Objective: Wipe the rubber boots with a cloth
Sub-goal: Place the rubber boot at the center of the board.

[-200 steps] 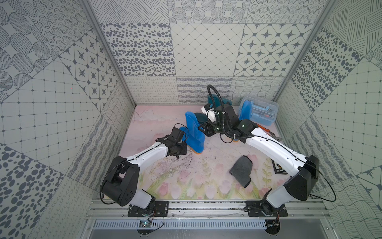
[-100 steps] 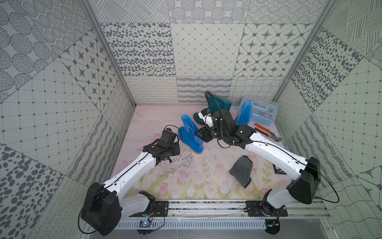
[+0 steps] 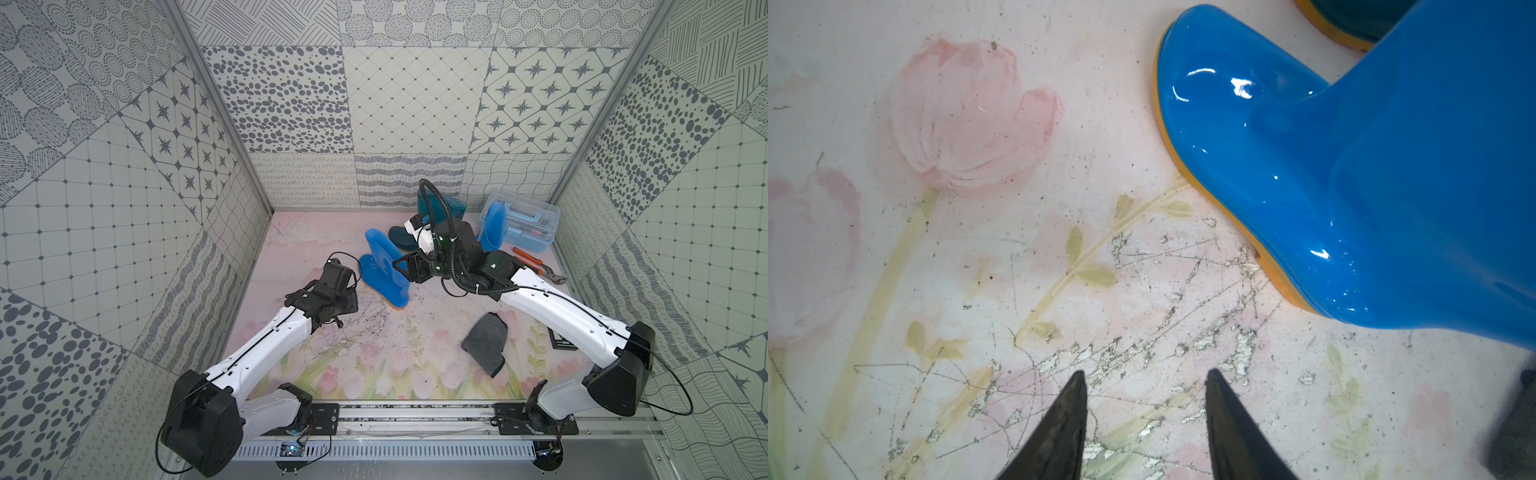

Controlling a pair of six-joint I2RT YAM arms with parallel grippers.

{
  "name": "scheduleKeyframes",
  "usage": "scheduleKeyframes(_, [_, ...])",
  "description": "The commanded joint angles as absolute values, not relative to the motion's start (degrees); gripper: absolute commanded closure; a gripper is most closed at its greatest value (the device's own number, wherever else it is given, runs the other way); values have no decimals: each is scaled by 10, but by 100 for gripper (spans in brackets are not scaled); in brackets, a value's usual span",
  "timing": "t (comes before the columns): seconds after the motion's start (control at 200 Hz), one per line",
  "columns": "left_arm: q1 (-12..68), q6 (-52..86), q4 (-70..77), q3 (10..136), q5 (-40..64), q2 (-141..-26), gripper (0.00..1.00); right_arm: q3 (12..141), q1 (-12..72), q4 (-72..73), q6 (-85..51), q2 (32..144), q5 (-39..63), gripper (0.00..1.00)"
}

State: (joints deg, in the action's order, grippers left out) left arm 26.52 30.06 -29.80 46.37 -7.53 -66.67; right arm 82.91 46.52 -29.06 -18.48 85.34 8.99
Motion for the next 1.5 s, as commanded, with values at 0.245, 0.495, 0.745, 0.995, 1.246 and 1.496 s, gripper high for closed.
scheduleKeyframes(0.245, [259, 296, -322, 465, -93, -662, 52, 852, 467, -276, -165, 814, 56, 37])
scheduleKeyframes(0.495, [253, 292, -322, 466, -95, -663, 51, 860, 466, -284, -149, 792, 37, 36])
scheduleKeyframes(0.745, [250, 289, -327, 467, -95, -658, 51, 850, 440, -325, -186, 803, -19, 32])
scheduleKeyframes(0.995, [235, 269, -338, 461, -113, -624, 50, 761, 422, -297, -192, 702, -98, 28])
scheduleKeyframes(1.246, [195, 233, -339, 481, -160, -563, 33, 629, 420, -276, -133, 511, -311, 2])
scheduleKeyframes(1.496, [141, 161, -324, 534, -168, -589, 17, 446, 335, -124, 6, 430, -461, 2])
